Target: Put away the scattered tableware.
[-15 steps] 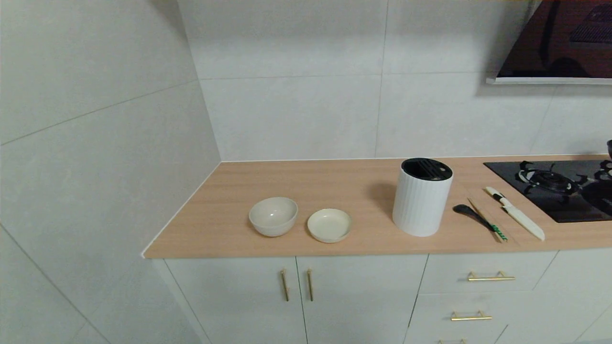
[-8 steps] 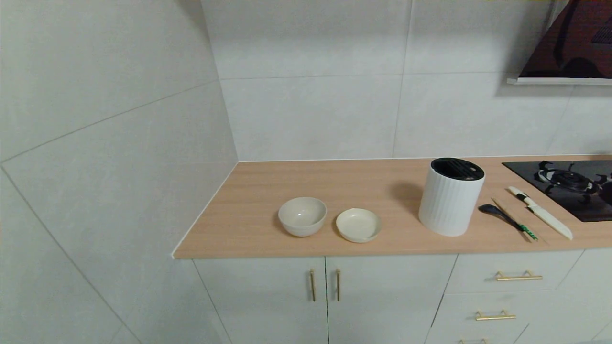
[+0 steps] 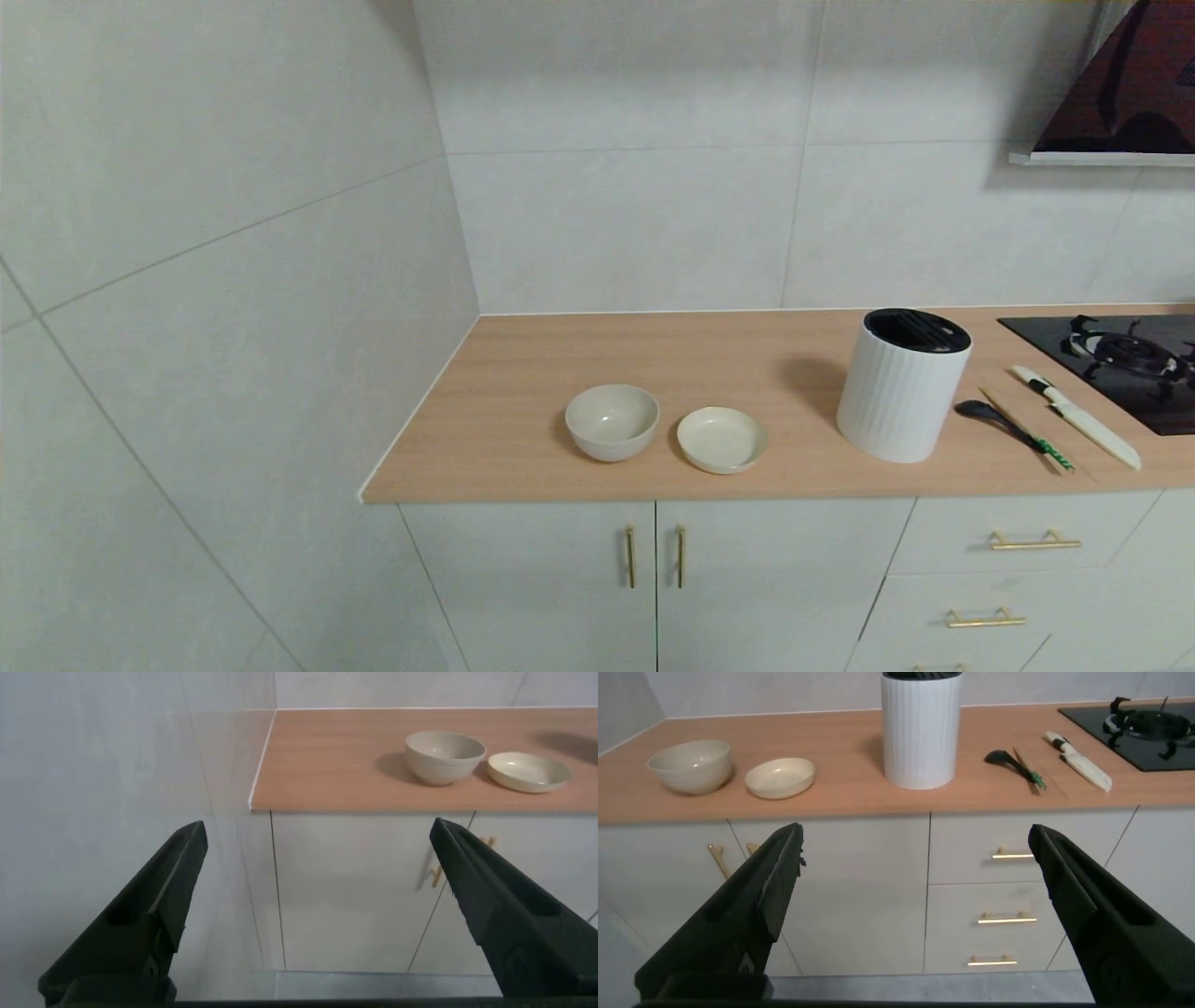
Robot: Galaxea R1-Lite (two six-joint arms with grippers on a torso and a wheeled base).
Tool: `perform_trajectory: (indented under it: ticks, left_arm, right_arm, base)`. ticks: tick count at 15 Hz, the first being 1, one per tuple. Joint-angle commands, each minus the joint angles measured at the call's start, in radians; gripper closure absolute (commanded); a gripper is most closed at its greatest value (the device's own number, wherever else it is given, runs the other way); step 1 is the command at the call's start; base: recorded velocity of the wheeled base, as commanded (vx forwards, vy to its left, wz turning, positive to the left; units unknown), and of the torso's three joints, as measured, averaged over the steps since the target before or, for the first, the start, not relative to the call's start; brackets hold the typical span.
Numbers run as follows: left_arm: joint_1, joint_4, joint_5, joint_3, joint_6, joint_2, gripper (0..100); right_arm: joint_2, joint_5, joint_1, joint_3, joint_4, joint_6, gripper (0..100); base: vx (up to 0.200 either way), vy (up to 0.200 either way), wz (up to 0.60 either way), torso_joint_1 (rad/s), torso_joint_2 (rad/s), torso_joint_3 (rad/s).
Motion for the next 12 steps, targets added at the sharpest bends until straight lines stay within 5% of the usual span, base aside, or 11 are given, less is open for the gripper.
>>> perform_trajectory:
  ticks: [1,6,12]
  left_arm:
    - [0.000,0.000,0.001,0.000,0.000,0.001,0]
    - [0.000,0.000,0.001,0.000,0.000,0.001,0]
    - [0.000,0.000,0.001,0.000,0.000,0.001,0]
  right_arm:
    - [0.000,0.000,0.000,0.000,0.001,0.000,0]
    - [0.000,0.000,0.000,0.000,-0.001,0.000,0]
    - [0.000,0.000,0.000,0.000,0.001,0.000,0]
  base:
    - [0.000,0.000,0.00,0.000,0.00,0.000]
    - [0.000,0.000,0.00,-0.012,0.02,0.015]
    - [0.000,0.000,0.00,-0.163,0.34,0.181]
